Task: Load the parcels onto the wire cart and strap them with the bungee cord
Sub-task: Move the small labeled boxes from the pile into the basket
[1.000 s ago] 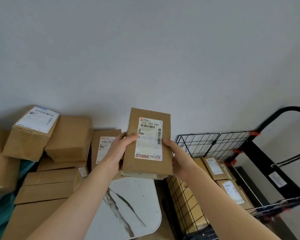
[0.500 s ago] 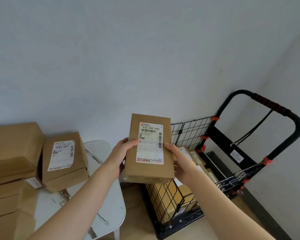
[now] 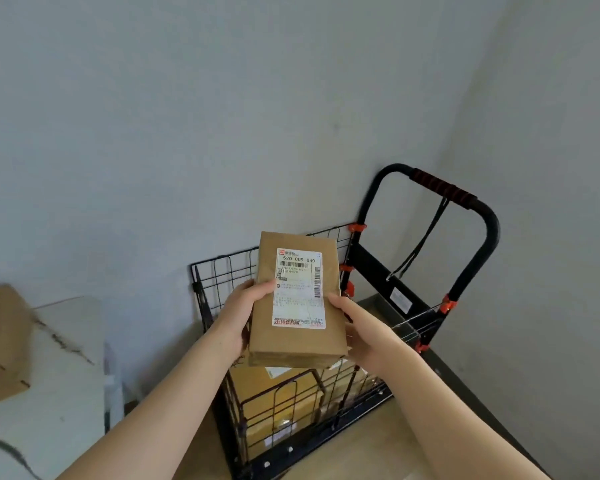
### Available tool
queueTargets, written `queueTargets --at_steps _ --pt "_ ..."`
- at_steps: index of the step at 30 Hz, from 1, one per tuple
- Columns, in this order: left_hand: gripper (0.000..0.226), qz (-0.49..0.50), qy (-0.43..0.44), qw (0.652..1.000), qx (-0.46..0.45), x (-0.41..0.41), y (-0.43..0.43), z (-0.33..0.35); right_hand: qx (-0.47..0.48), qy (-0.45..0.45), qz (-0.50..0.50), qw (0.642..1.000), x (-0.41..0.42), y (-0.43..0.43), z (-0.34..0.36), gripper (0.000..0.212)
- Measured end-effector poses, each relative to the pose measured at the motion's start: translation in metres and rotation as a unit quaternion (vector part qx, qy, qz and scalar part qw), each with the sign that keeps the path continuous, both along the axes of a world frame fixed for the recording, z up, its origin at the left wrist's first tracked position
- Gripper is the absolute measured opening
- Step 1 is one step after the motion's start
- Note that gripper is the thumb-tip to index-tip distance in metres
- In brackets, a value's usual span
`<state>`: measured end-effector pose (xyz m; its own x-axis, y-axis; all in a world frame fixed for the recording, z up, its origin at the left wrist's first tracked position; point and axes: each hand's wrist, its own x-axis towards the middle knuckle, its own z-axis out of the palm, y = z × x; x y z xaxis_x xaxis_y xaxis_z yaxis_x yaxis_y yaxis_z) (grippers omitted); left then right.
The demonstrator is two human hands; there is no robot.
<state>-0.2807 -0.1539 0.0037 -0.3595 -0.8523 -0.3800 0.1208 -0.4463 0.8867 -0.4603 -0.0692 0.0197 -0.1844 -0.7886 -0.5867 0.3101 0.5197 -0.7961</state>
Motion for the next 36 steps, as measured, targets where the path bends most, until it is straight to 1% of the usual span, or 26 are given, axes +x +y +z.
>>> queueTargets --at_steps 3,7,8,11,15,21,23,26,32,36 --pt "0.033 0.008 -0.004 1.000 0.014 -0.039 0.006 0.000 0.006 0.007 0.001 1.000 -0.038 0.004 -0.003 0.023" --pt "0.027 0.005 -0.020 1.000 0.023 -0.078 0.007 -0.001 0.020 0.016 -0.027 0.999 -0.072 0.000 -0.012 0.018" --pt "0.028 0.003 -0.025 0.999 0.021 -0.086 0.004 -0.003 0.021 0.022 -0.041 0.999 -0.079 -0.004 -0.016 0.018" --pt "0.033 -0.002 -0.037 0.999 0.023 -0.108 -0.012 -0.012 0.020 0.040 -0.077 0.996 -0.095 -0.022 -0.029 0.029" --pt "0.035 -0.027 -0.035 0.998 0.033 -0.140 -0.042 -0.023 0.023 0.067 -0.117 0.991 -0.121 -0.048 -0.033 0.025" --pt "0.035 -0.052 -0.014 0.997 0.047 -0.203 -0.102 -0.031 0.035 0.110 -0.151 0.982 -0.175 -0.112 -0.036 0.028" --pt "0.040 -0.057 -0.017 0.997 0.052 -0.214 -0.122 -0.036 0.053 0.126 -0.157 0.978 -0.188 -0.134 -0.041 0.032" --pt "0.045 -0.064 -0.032 0.996 0.052 -0.227 -0.156 -0.051 0.063 0.142 -0.167 0.974 -0.203 -0.171 -0.054 0.037" --pt "0.052 -0.032 -0.074 0.994 0.071 -0.250 -0.209 -0.077 0.088 0.126 -0.160 0.975 -0.226 -0.230 -0.084 0.034" --pt "0.049 -0.001 -0.107 0.991 0.075 -0.271 -0.241 -0.101 0.112 0.141 -0.137 0.974 -0.251 -0.273 -0.115 0.030"
